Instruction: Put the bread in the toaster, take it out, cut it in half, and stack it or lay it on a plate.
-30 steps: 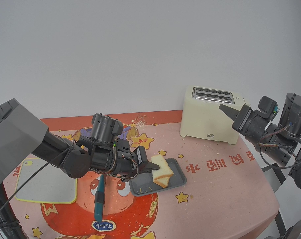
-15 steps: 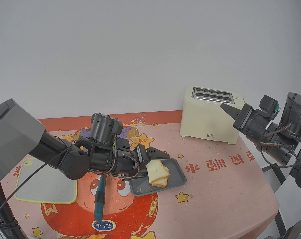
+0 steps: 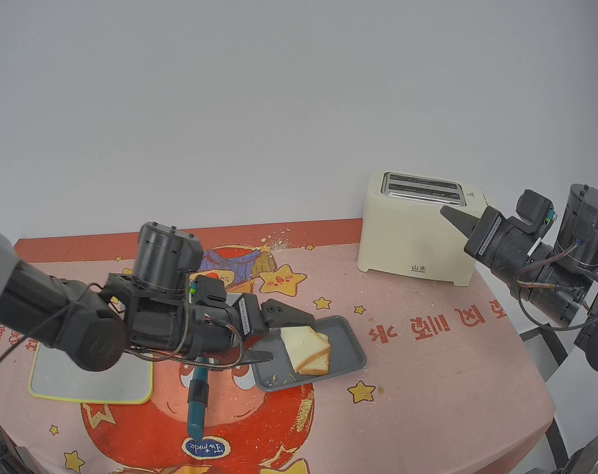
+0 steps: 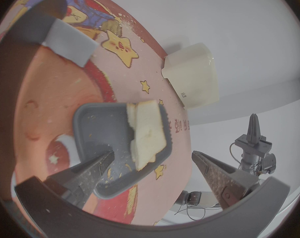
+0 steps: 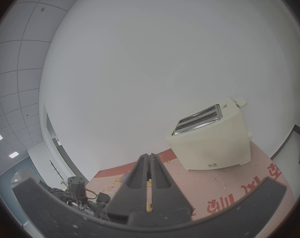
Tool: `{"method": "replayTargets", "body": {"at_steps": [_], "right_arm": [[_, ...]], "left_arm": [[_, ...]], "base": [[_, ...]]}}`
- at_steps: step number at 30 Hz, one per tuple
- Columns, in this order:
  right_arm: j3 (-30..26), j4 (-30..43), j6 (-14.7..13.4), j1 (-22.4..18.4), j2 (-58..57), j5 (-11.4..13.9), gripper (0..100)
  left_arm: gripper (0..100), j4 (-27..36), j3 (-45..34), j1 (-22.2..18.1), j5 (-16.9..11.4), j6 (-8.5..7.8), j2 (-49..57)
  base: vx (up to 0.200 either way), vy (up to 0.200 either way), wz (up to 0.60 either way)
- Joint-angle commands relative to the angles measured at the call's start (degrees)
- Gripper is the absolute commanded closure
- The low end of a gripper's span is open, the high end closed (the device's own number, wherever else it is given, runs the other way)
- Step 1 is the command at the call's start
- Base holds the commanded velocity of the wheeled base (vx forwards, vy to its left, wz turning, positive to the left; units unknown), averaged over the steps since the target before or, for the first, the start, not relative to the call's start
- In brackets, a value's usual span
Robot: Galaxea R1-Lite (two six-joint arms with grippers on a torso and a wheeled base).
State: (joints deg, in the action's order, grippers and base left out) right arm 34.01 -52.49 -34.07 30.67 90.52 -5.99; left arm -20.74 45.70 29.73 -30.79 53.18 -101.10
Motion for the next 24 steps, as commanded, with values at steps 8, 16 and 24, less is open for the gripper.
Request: {"method": "replayTargets", "body": {"at_steps": [8,16,24], "right_arm": [[-1.32,0.37,4.45,-2.28,0.89,-0.78,100],[-3.51,-0.24,11.31,-8.17,4.49,-2.80,100],[-4.74,-4.72,16.76,-11.86,7.31,-5.88,100]], "left_arm": [[0,-0.09,-8.79,-3.01,4.43,-0.44,40.10],[0,-1.68,-12.92,-11.80,4.95,-11.87,44.85],[0,-3.17,-19.42,-20.42,11.11,-31.20,54.34]], "base": [[0.000,0.000,0.00],[0.000,0.000,0.00],[0.000,0.000,0.00]]}}
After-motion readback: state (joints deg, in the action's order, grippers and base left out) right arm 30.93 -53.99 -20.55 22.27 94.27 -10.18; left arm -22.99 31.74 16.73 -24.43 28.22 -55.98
